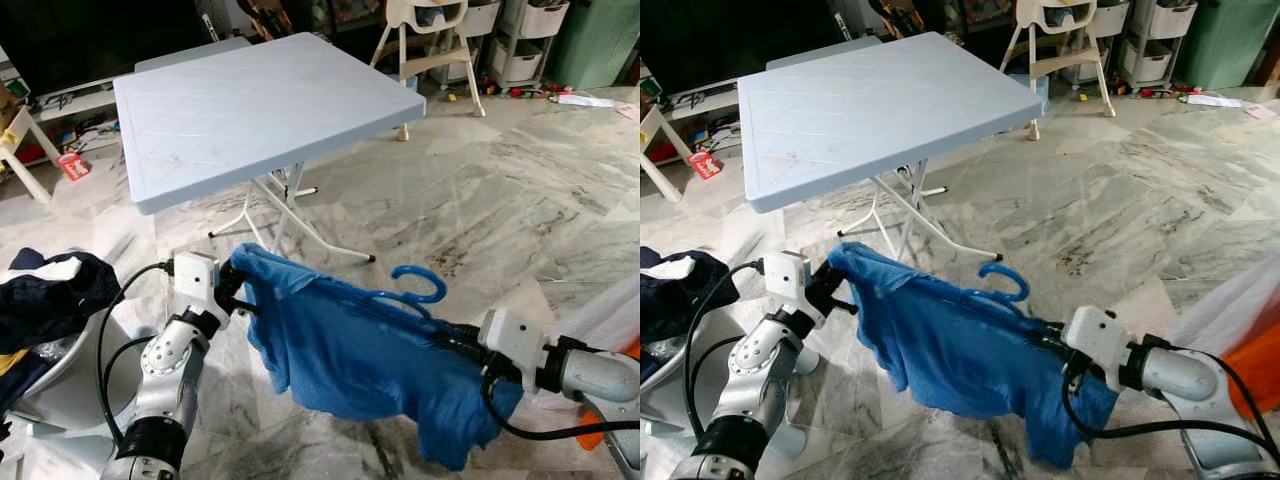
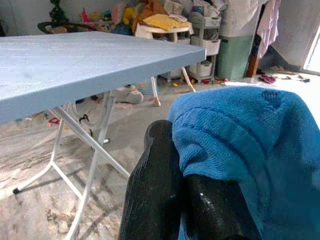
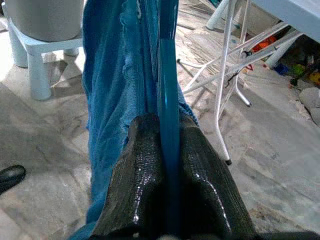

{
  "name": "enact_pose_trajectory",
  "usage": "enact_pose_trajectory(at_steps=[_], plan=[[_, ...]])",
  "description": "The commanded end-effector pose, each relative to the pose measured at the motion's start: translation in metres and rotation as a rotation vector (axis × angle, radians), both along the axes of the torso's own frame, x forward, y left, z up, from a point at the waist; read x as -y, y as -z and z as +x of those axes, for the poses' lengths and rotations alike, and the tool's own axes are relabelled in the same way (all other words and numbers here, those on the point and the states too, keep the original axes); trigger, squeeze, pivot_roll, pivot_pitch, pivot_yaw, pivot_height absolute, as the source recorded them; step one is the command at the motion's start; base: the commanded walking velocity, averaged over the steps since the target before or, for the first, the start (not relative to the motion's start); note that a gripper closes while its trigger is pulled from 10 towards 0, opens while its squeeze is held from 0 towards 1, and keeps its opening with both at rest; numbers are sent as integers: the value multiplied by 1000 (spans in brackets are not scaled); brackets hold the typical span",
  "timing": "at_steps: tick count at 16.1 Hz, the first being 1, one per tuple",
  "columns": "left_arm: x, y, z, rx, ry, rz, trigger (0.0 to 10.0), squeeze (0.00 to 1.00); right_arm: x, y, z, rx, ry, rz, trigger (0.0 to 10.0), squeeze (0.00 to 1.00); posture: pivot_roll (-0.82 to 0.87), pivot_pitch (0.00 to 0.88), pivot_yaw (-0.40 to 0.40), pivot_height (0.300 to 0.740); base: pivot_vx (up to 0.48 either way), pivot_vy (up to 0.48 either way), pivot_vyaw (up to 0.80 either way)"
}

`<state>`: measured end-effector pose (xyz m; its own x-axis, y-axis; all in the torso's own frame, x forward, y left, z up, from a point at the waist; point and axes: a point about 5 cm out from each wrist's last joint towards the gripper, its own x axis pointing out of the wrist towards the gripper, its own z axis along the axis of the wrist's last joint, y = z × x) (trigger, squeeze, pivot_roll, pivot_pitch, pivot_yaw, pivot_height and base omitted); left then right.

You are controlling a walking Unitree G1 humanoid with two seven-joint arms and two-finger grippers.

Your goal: Hang hanger

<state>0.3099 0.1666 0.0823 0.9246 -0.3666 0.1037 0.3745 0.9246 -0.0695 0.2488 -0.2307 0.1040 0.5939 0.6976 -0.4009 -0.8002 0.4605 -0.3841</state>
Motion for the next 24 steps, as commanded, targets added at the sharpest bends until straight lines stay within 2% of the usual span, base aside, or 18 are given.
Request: enact_pose_trajectory(at_steps=[1, 4, 7, 9, 11, 12, 15, 20, 24], plan=[[-11, -10, 1, 37, -32, 0, 0, 0, 9, 6, -1, -18, 39, -28, 10000, 0, -152, 25, 129, 740, 0, 0, 0], [-20, -12, 5, 20, -67, -12, 0, 0, 22, 14, -11, -44, 24, -72, 10000, 0, -155, 28, 131, 740, 0, 0, 0], [-35, -7, 9, -46, -136, -22, 0, 0, 39, 14, -25, -98, -23, -110, 10000, 0, -164, 35, 133, 740, 0, 0, 0], [-37, -4, 10, -74, -142, -22, 0, 0, 45, 10, -25, -108, -30, -113, 10000, 0, -168, 36, 132, 740, 0, 0, 0], [-35, -1, 9, -88, -138, -28, 0, 0, 42, 4, -24, -102, -38, -71, 10000, 0, -170, 36, 133, 740, 0, 0, 0], [-31, 7, 8, -121, -130, -26, 0, 0, 36, -8, -23, -90, -77, -6, 10000, 0, -172, 35, 135, 740, 0, 0, 0], [-33, 16, 4, -161, -140, -25, 0, 0, 38, -23, -29, -100, -140, -17, 10000, 0, -175, 36, 138, 740, 0, 0, 0], [-43, 31, -4, -236, -176, -19, 0, 0, 59, -51, -23, -67, -87, -31, 10000, 0, -185, 41, 141, 740, 0, 0, 0], [-35, 45, -12, -276, -161, -18, 0, 0, 57, -69, -19, -35, -77, 11, 10000, 0, -181, 45, 140, 740, 0, 0, 0]])
